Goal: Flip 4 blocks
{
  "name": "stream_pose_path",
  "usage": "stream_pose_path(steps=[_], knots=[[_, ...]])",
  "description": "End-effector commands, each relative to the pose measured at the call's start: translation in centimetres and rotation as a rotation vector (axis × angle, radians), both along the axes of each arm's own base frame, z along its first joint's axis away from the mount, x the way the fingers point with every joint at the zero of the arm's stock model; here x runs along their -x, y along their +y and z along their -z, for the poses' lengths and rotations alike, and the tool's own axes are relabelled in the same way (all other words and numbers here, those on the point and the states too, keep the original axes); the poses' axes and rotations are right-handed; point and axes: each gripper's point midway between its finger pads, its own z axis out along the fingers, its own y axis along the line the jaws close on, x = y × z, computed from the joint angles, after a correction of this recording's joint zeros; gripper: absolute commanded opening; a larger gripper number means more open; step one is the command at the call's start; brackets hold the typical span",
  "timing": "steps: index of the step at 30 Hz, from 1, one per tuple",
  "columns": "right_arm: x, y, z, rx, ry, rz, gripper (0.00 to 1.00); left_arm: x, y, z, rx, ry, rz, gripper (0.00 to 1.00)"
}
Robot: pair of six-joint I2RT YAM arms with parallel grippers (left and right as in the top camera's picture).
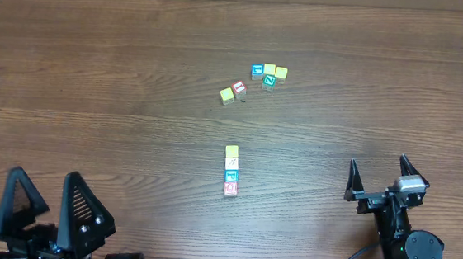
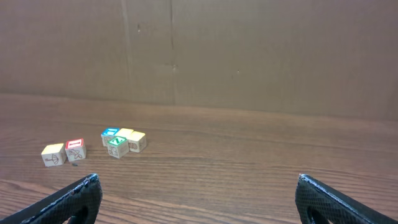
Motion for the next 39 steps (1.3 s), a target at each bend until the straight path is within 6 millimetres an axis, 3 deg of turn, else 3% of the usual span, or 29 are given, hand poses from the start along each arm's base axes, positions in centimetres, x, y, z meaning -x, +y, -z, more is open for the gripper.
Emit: stream_pose_path(steps=[1,5,12,17,27,34,39], knots=[[0.0,0.0,0.2,-0.006,-0.001,0.003,1.00,-1.4,-0.5,1.2,-0.028,-0.076,0.032,1.00],[0.0,0.0,0.2,-0.006,-0.001,0.003,1.00,-3.4,-0.3,3.9,-0.036,-0.123,0.027,1.00],[0.0,0.0,0.2,-0.006,-0.001,0.003,1.00,-7.8,0.2,11.0,-0.018,0.039,0.027,1.00],[0.0,0.0,0.2,-0.006,-0.001,0.003,1.00,-9.9,0.5,15.7,-0.003,0.143,0.023,1.00],[0.0,0.0,0.2,-0.006,-0.001,0.003,1.00,-12.0,-0.5,21.0,-0.163,0.355,-0.008,1.00],[0.0,0.0,0.2,-0.006,-0.001,0.003,1.00,-12.9,-0.7,26.5,-0.213,0.588,0.000,1.00],[0.0,0.0,0.2,-0.006,-0.001,0.003,1.00,-13.0,-1.8,28.4,-0.370,0.664,0.031,1.00]])
